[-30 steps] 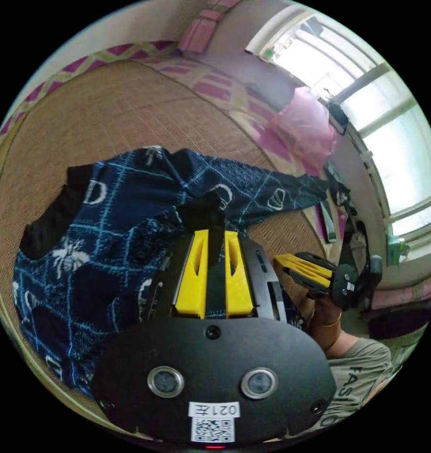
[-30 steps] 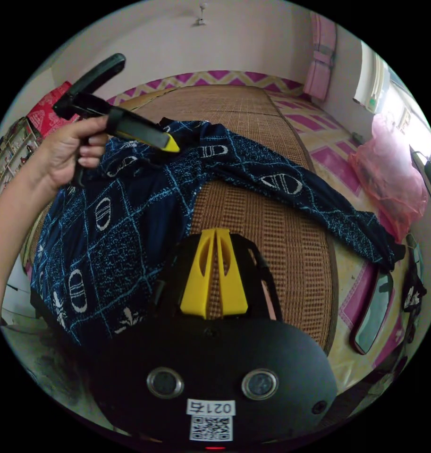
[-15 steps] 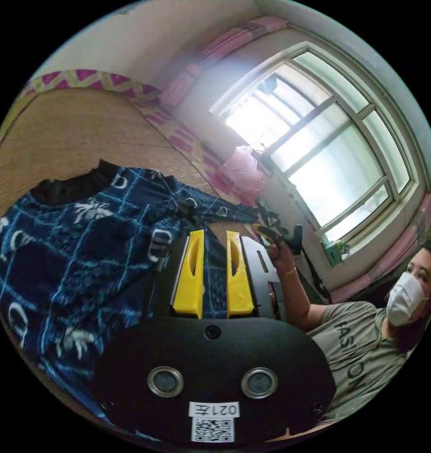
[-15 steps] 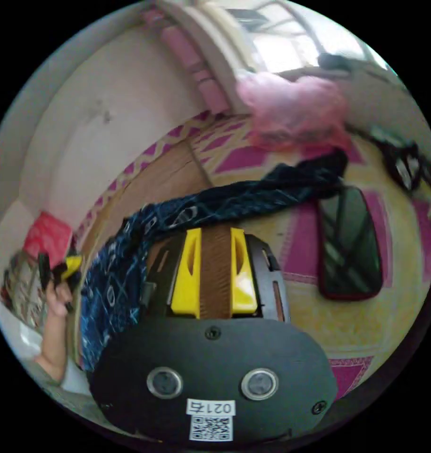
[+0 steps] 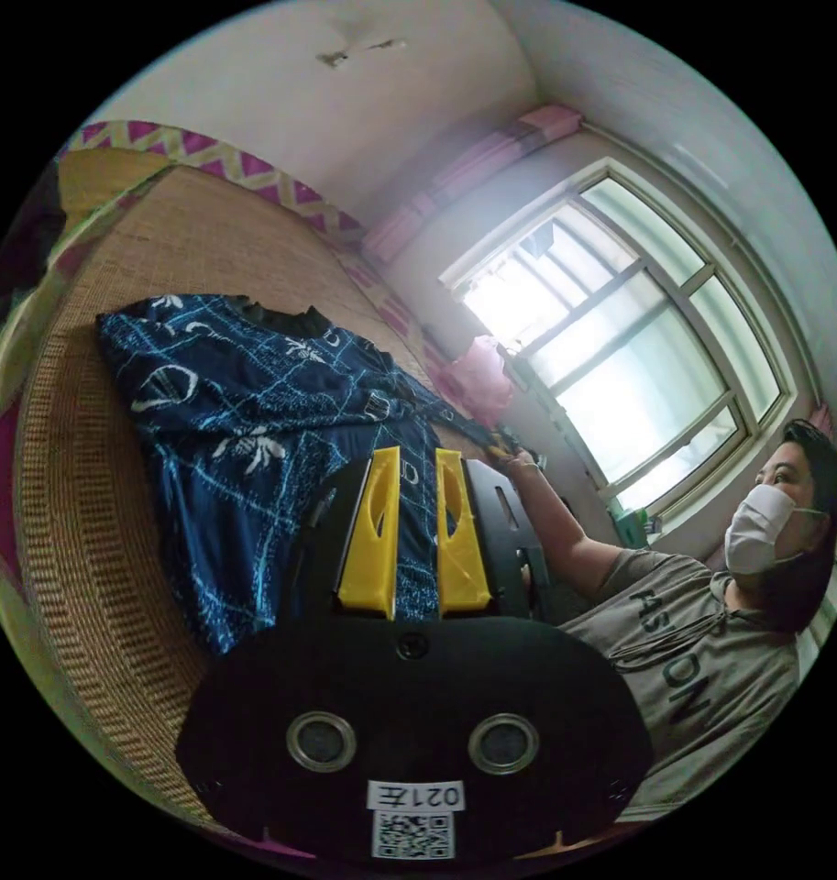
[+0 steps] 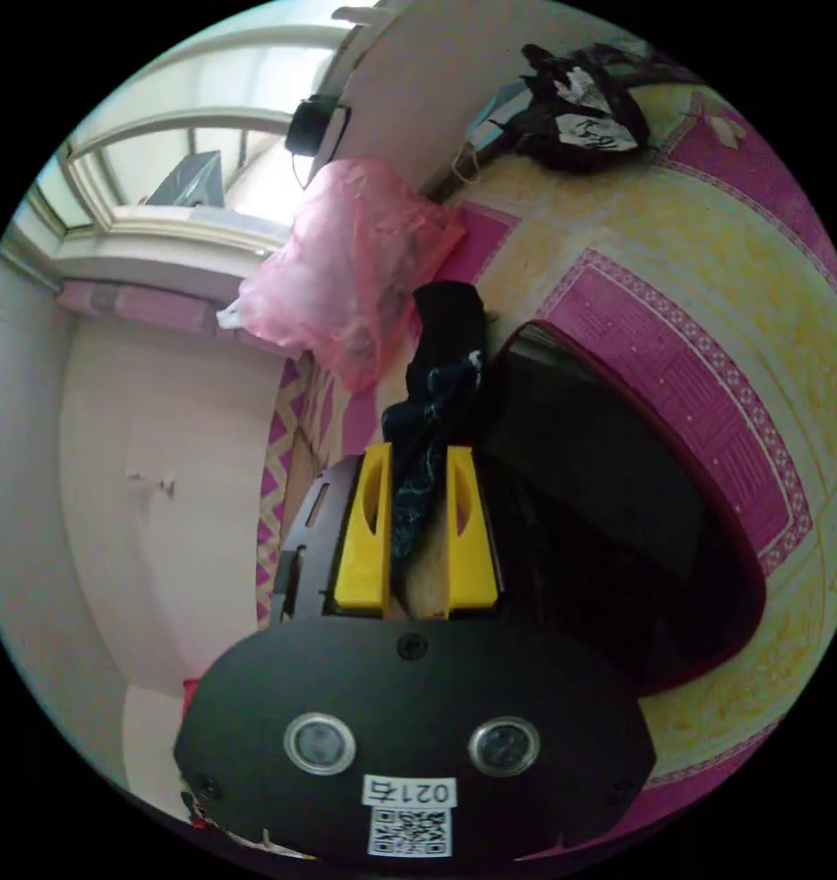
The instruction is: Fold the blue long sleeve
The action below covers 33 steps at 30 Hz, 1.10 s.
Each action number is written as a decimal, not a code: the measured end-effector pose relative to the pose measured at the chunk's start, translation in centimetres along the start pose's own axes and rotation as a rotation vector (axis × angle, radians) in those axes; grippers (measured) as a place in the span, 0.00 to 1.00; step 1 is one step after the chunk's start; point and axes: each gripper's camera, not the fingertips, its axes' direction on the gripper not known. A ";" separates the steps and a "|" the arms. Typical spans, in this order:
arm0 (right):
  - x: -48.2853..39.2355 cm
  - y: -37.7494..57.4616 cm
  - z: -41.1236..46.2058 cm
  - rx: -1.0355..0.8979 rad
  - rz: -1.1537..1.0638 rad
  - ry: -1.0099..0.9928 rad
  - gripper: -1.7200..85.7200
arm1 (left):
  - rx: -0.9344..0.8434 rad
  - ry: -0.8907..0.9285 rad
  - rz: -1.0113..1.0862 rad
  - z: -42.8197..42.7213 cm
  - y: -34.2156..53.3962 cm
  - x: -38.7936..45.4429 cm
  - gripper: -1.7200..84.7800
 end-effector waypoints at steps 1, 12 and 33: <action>-0.1 -0.1 0.4 0.020 0.033 0.007 0.09 | 0.018 0.005 -0.016 -1.3 0.7 -0.4 0.09; -22.9 15.9 -4.3 0.209 -0.745 -0.016 0.02 | 0.072 -0.094 -0.013 -11.8 6.4 -1.1 0.06; -37.4 90.9 16.9 -0.336 -2.085 0.081 0.02 | 0.041 -0.483 -0.046 -22.3 15.7 0.7 0.01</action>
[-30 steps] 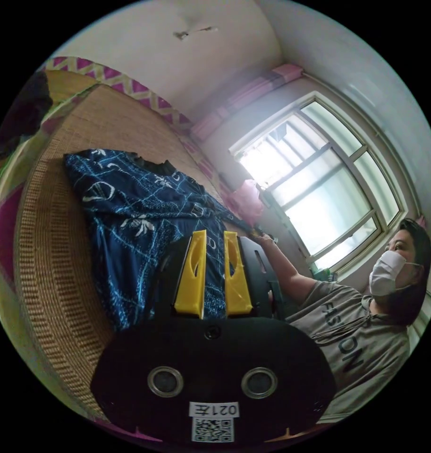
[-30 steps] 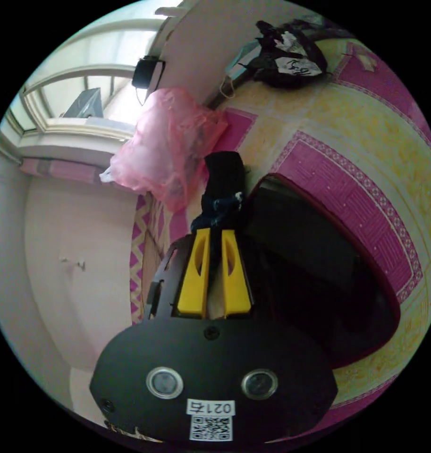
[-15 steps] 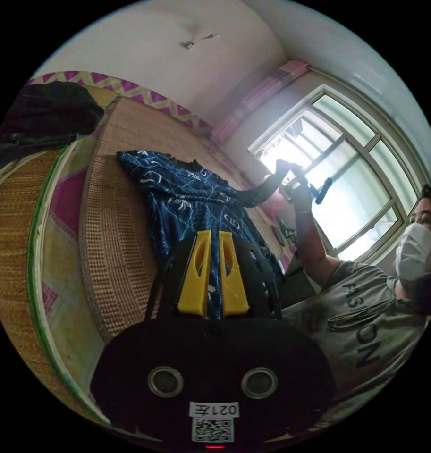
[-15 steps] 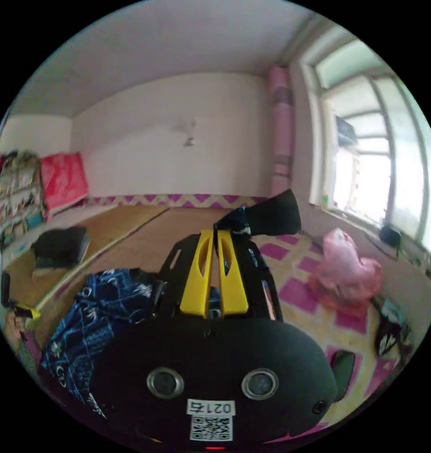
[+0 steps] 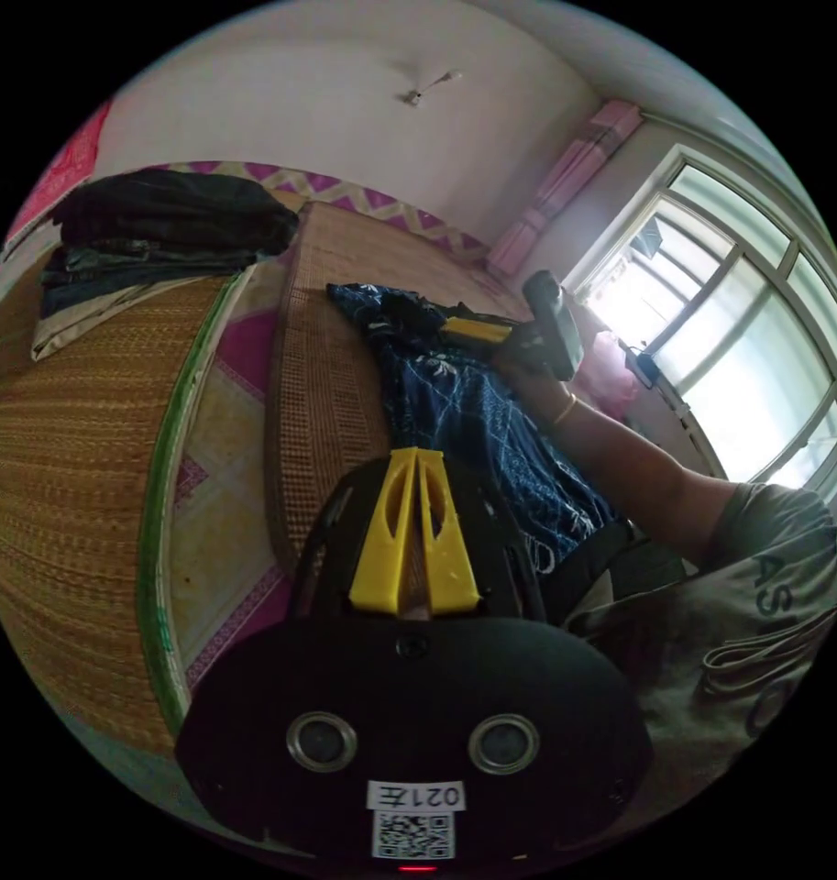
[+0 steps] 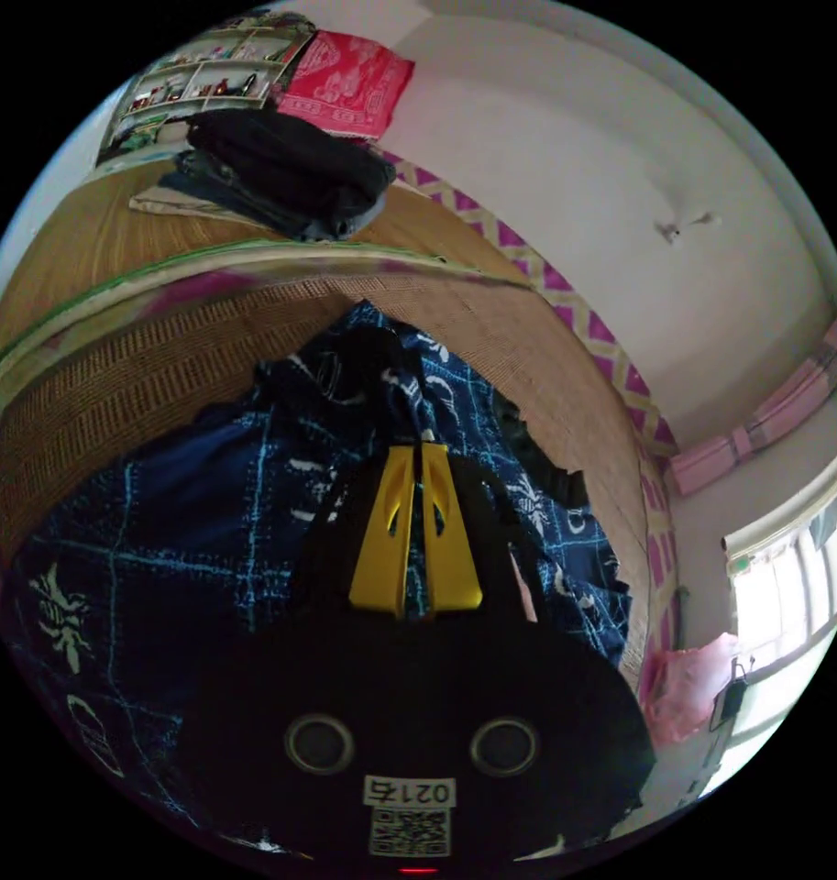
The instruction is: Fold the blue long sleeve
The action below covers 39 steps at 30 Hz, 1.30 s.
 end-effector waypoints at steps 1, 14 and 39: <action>-0.5 0.0 -0.4 0.024 -0.024 0.004 0.03 | -0.006 0.014 0.000 -0.2 0.2 -0.3 0.01; 11.1 18.1 -11.9 0.085 0.277 -0.275 0.09 | -0.007 0.092 0.038 -3.7 2.4 0.1 0.09; 23.7 59.7 -14.9 -0.078 1.049 -0.745 0.10 | -0.181 0.202 -0.078 -7.7 8.6 -0.2 0.15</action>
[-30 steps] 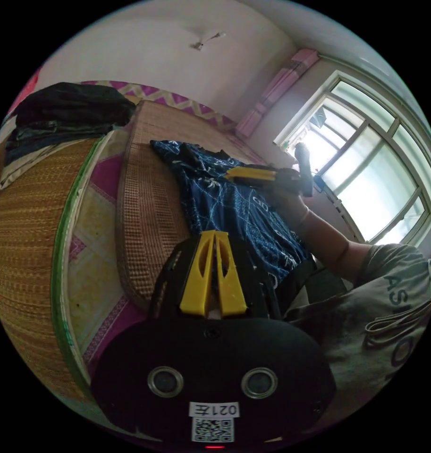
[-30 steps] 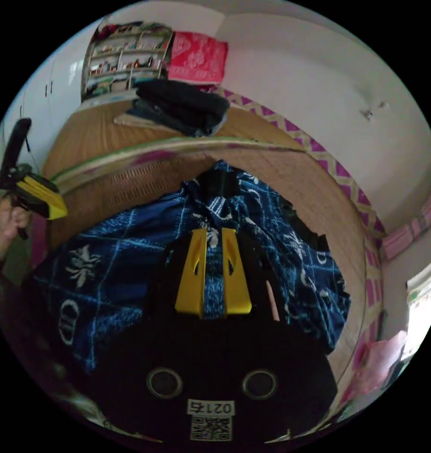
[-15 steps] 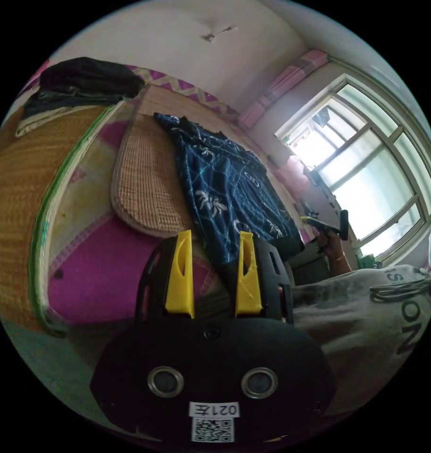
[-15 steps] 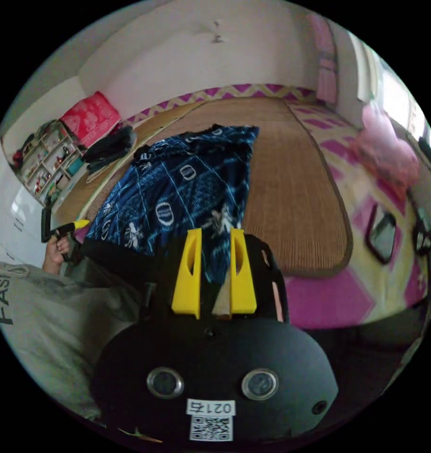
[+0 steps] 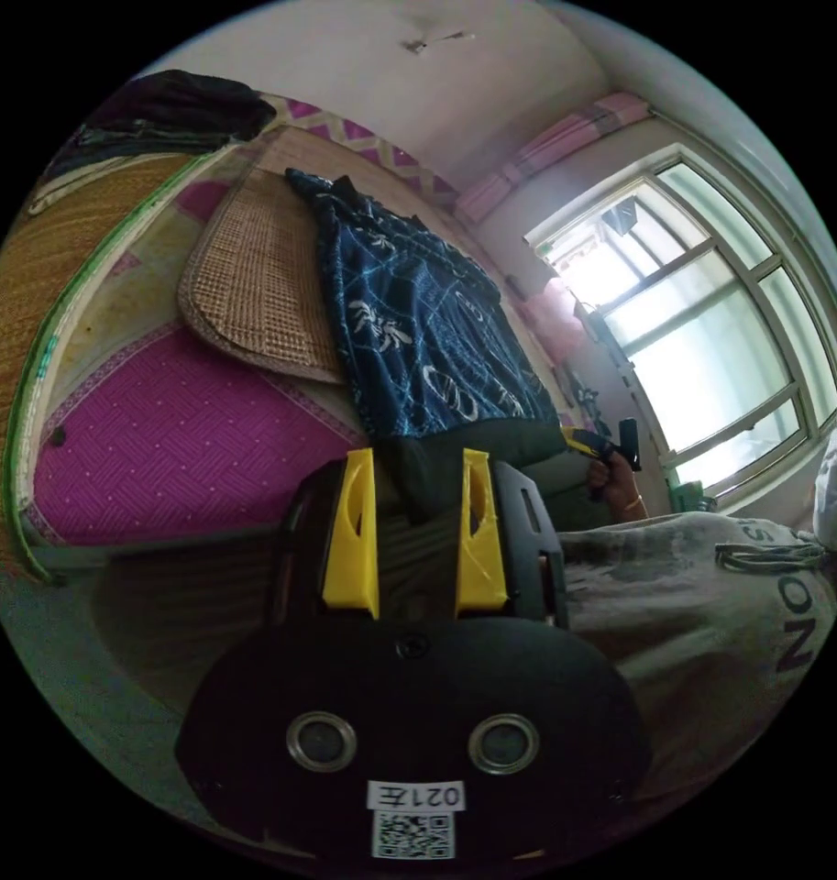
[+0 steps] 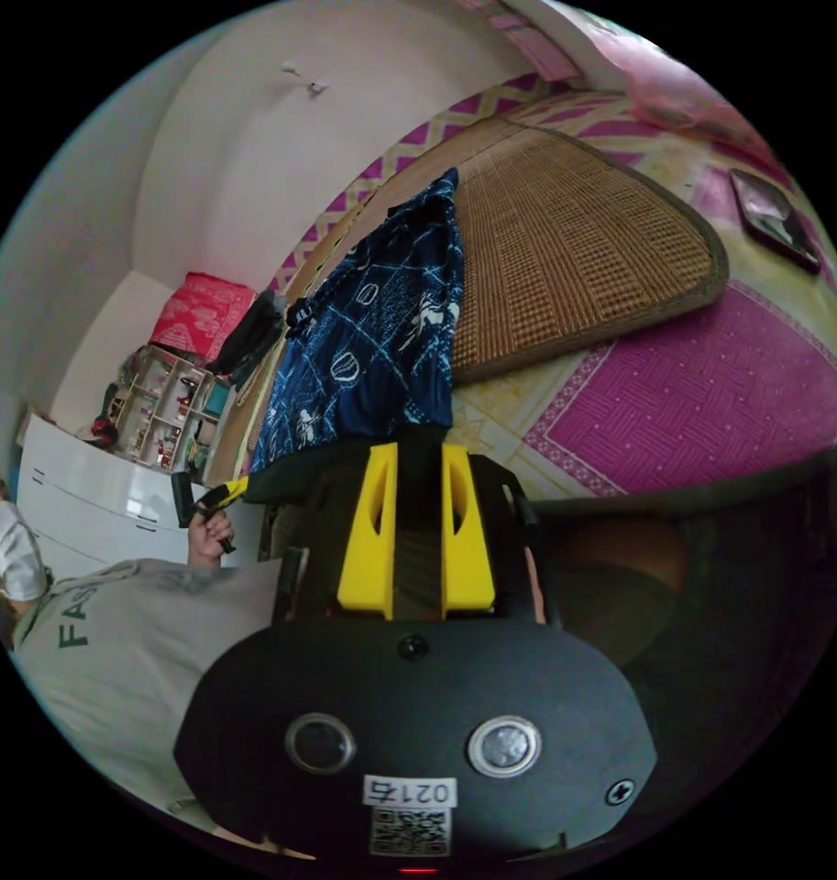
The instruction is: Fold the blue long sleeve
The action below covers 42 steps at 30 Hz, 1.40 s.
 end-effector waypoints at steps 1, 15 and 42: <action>0.6 -0.4 -0.2 -0.011 -0.004 0.007 0.09 | -0.027 0.000 -0.010 0.3 -0.4 -0.1 0.13; 8.6 -7.8 -10.6 0.023 -0.089 -0.517 0.02 | 0.065 0.201 0.136 -6.1 -8.8 0.2 0.01; 20.3 -48.0 0.8 -0.036 -0.064 -0.142 0.17 | -0.022 -0.029 0.020 5.7 -41.5 -15.4 0.15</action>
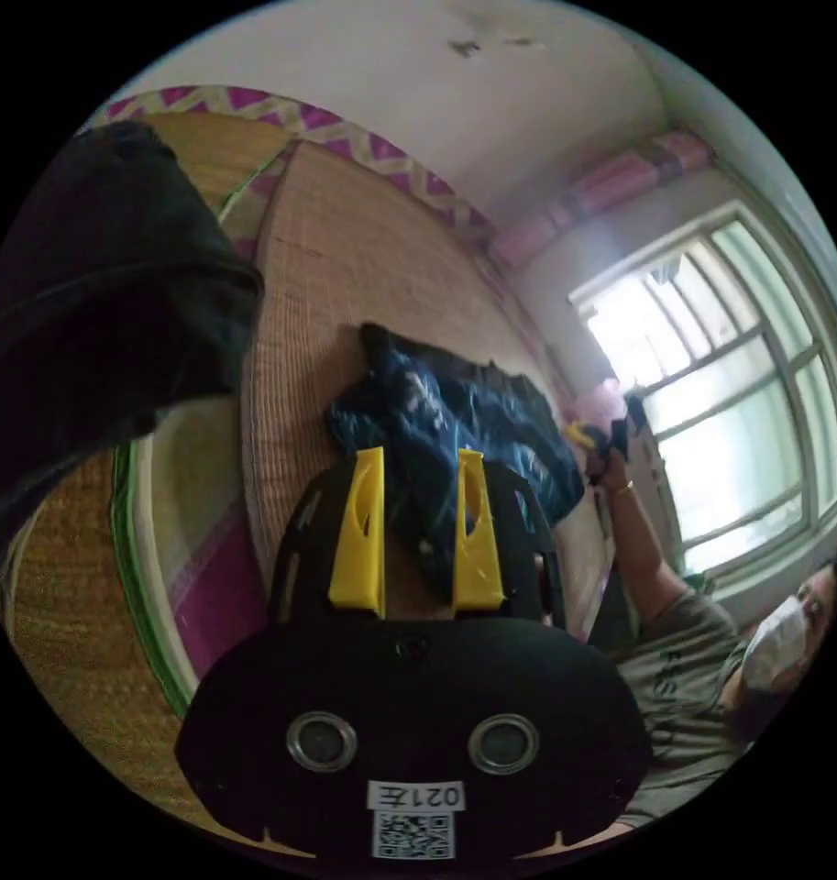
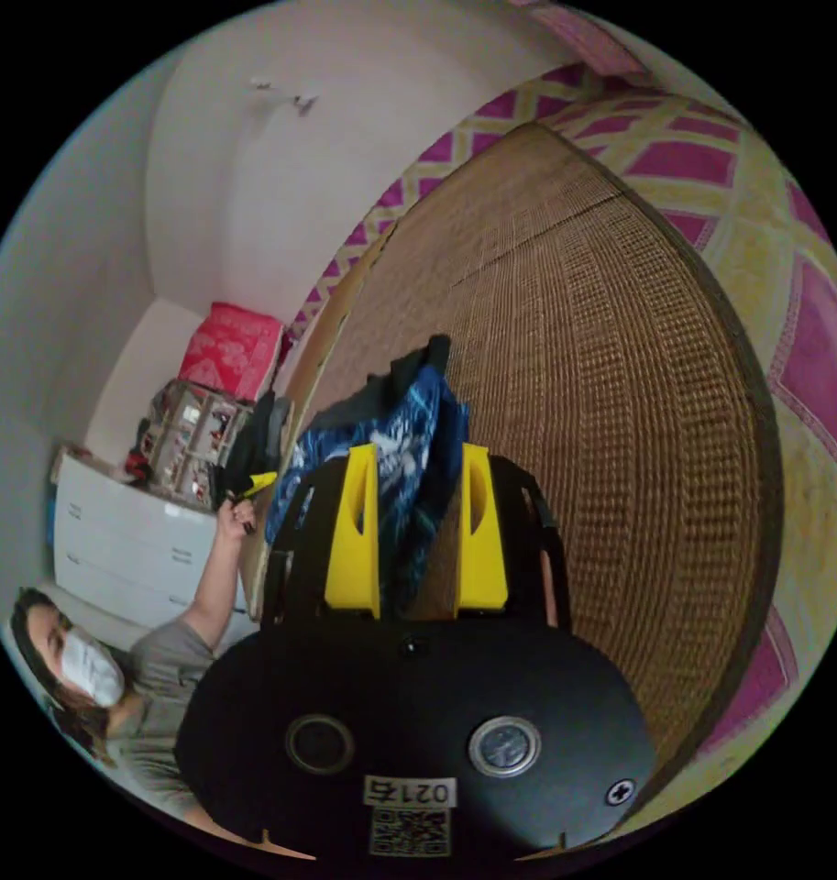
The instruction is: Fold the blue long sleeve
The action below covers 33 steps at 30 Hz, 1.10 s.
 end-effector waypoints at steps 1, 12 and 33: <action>-0.4 1.7 -0.6 -0.022 -0.032 0.011 0.17 | -0.031 -0.009 0.031 0.4 2.0 1.0 0.16; 0.5 10.1 3.0 -0.217 -0.067 -0.053 0.05 | -0.180 -0.017 0.080 6.1 8.3 3.8 0.08; -5.8 31.4 -1.6 -0.121 -0.139 -0.200 0.13 | 0.085 0.325 0.076 -12.0 29.2 0.2 0.02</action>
